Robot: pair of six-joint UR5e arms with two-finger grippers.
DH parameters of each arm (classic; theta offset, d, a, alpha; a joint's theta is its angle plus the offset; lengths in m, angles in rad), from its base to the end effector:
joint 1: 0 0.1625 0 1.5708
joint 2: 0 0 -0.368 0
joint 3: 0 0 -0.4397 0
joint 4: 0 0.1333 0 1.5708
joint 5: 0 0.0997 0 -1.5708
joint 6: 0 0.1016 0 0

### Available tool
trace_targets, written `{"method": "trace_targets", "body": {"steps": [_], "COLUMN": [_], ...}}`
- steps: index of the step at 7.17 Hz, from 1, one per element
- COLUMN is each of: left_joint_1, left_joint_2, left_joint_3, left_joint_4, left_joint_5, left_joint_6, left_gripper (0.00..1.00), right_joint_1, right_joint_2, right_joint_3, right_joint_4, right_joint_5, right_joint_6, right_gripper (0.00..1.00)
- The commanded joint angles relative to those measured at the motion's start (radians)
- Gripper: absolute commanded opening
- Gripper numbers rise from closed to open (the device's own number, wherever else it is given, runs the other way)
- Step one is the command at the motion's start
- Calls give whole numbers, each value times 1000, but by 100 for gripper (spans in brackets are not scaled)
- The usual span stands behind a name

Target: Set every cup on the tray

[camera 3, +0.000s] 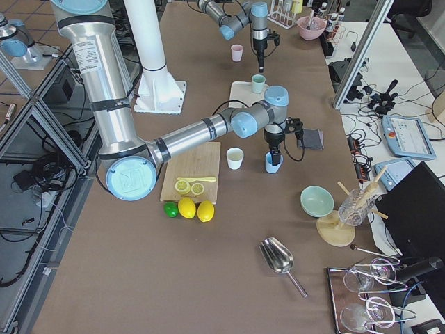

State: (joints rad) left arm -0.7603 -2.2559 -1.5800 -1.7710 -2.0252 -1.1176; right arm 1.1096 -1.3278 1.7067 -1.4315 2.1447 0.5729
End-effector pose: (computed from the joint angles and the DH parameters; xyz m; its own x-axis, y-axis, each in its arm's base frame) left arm 0.4493 -0.5497 0.1455 0.5703 0.0006 -0.8215 0.1351 0.9863 0.0945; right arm -0.2086 -0.5953 0.3818 0.7410 -0.0947 0.6648 -0.0179 0.9869 0.1606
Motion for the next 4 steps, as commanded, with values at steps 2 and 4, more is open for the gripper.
{"method": "trace_targets", "body": {"steps": [2, 4], "left_joint_1": [-73, -73], "left_joint_2": [76, 76], "left_joint_3": [-74, -72], "left_joint_4": [19, 19], "left_joint_5": [-32, -29], "left_joint_6": [108, 108], "left_gripper": [98, 99], "right_joint_1": [-45, -68], "right_joint_2": [37, 50], "right_joint_3": [-180, -202], "right_joint_4": [205, 209], "right_joint_5": [1, -8], "right_joint_6": [74, 85], "right_gripper": [85, 76]}}
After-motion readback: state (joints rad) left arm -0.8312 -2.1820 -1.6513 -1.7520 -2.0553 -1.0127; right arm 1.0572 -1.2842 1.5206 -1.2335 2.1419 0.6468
